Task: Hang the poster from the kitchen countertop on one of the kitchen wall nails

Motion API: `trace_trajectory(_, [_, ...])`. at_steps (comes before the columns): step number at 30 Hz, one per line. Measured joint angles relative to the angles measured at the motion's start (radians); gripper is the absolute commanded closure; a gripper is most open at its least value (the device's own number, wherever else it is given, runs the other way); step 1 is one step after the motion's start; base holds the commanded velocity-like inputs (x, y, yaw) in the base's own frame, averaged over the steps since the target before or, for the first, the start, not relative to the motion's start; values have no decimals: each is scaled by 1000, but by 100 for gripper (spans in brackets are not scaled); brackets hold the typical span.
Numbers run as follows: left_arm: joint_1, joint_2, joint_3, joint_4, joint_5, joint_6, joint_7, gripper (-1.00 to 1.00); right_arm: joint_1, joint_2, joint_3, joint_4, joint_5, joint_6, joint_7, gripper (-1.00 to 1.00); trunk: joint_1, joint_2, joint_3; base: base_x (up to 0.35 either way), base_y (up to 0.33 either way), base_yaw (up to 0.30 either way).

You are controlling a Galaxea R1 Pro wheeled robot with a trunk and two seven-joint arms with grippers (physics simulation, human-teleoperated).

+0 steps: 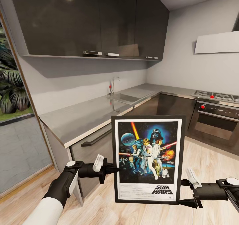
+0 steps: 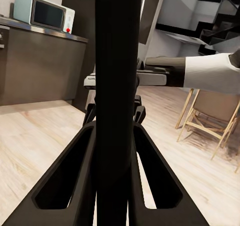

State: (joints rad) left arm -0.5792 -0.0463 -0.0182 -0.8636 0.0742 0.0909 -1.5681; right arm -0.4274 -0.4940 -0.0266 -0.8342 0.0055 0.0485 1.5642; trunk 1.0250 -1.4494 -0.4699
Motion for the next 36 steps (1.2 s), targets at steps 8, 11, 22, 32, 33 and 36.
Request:
trace_trajectory(8, [0, 0, 0, 0, 0, 0, 0, 100, 0, 0, 0, 0, 0, 0, 0, -100, 0, 0, 0, 0, 0, 0])
trace_trajectory(11, [0, 0, 0, 0, 0, 0, 0, 100, 0, 0, 0, 0, 0, 0, 0, -100, 0, 0, 0, 0, 0, 0])
trace_trajectory(22, [0, -1, 0, 0, 0, 0, 0, 100, 0, 0, 0, 0, 0, 0, 0, -100, 0, 0, 0, 0, 0, 0])
trace_trajectory(32, [0, -2, 0, 0, 0, 0, 0, 100, 0, 1, 0, 0, 0, 0, 0, -100, 0, 0, 0, 0, 0, 0])
trace_trajectory(33, [0, -2, 0, 0, 0, 0, 0, 100, 0, 1, 0, 0, 0, 0, 0, -100, 0, 0, 0, 0, 0, 0])
trace_trajectory(36, [0, -2, 0, 0, 0, 0, 0, 100, 0, 3, 0, 0, 0, 0, 0, -100, 0, 0, 0, 0, 0, 0])
